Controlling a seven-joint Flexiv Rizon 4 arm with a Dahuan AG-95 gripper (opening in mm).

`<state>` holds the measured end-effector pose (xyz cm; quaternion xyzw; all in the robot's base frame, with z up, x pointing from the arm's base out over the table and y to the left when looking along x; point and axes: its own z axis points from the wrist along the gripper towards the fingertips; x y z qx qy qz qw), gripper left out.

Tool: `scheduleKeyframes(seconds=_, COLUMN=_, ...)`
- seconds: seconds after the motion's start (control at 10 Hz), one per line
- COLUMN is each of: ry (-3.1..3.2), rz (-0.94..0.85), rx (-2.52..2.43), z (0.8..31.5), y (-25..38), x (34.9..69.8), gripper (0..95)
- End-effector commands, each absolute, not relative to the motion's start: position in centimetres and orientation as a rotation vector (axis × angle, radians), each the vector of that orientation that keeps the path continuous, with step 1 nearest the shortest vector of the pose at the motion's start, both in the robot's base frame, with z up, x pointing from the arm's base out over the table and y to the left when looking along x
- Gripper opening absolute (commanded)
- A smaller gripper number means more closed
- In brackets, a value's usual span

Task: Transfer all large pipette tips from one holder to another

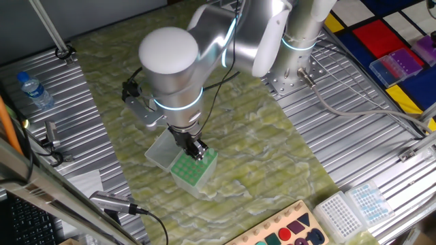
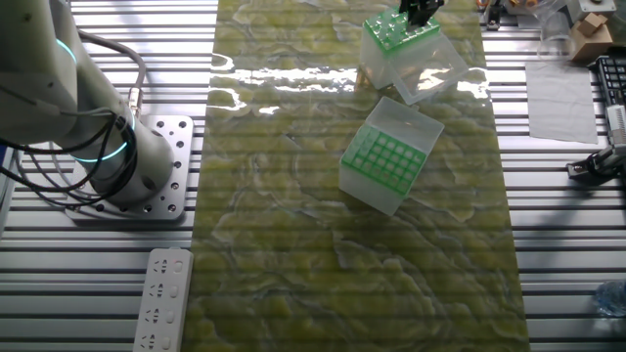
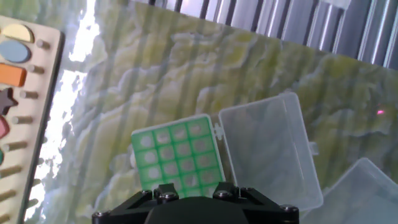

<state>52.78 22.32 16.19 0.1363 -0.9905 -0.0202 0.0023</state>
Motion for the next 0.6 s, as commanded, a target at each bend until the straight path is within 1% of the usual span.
scheduleKeyframes(seconds=0.1, ry=-3.108, rz=-0.059, rx=0.431, z=15.71, y=22.62, x=52.89, gripper=19.0)
scheduleKeyframes(seconds=0.6, ry=-3.111, rz=-0.051, rx=0.460, z=15.11, y=22.65, x=52.60, gripper=19.0)
